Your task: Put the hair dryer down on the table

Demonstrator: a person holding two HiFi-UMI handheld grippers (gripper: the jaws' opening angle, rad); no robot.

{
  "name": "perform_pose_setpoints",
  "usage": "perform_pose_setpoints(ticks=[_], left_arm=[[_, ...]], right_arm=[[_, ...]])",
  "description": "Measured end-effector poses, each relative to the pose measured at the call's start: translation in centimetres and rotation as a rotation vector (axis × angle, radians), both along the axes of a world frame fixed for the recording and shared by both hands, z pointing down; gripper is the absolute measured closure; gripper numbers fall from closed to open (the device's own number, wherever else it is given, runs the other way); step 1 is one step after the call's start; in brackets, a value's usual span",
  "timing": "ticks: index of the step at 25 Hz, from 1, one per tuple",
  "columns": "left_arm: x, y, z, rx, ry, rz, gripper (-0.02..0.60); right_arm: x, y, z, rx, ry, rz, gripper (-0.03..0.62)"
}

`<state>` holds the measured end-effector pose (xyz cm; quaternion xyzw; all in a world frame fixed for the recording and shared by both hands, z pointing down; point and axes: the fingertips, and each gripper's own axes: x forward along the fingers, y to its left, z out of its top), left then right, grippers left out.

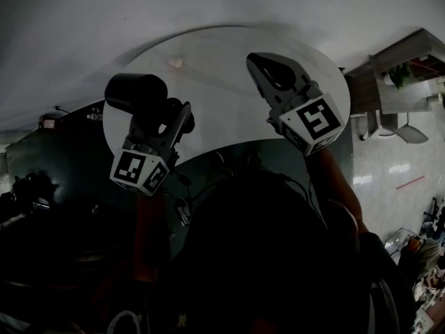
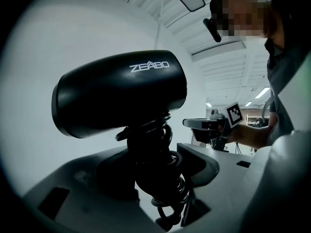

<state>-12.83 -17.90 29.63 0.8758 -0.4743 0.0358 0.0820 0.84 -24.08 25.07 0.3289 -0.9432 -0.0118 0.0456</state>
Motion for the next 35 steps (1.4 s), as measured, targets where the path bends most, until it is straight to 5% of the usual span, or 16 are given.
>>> perform_pose_setpoints(ticks=[18,35], left_arm=[[-6.1,-5.8,0.9,0.001,0.055,0.137,0.345],[-5.4,-8.8,2.7,-0.024,0.008,0.078,0.345]], right_arm=[[-6.5,-2.8,0.3,-0.009,0.052,0.126,0.585],[-4.9,-6.3,2.1,-0.042,0.066,0.061,0.585]])
